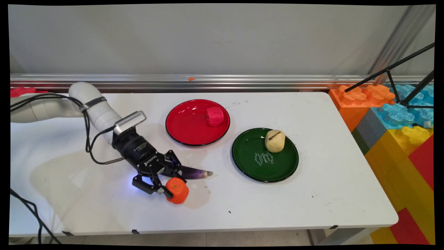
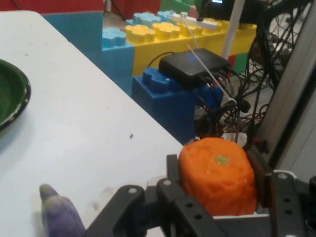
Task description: Place the picked object on the table
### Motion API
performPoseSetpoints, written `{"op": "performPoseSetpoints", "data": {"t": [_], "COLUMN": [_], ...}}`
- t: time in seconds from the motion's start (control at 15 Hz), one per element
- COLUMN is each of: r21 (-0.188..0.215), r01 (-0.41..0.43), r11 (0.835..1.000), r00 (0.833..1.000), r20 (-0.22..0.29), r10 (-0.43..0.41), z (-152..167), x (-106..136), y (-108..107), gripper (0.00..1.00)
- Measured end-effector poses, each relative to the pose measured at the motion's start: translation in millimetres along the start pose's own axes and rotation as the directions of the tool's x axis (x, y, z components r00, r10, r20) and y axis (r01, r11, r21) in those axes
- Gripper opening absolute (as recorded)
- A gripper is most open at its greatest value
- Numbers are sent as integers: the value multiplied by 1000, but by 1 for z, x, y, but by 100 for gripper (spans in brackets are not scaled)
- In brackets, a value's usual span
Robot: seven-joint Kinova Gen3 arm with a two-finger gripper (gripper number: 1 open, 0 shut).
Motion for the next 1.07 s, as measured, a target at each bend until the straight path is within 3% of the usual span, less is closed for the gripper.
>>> {"op": "performPoseSetpoints", "data": {"t": [0.8,0.87,1.07], "r21": [-1,1,5], "r01": [-13,-15,-21], "r11": [1000,1000,1000], "r00": [999,999,999], "r20": [43,43,45], "r10": [13,15,21], "z": [2,2,1], "x": [-30,-31,-34], "y": [-8,-9,-11], "gripper": [0,100,100]}}
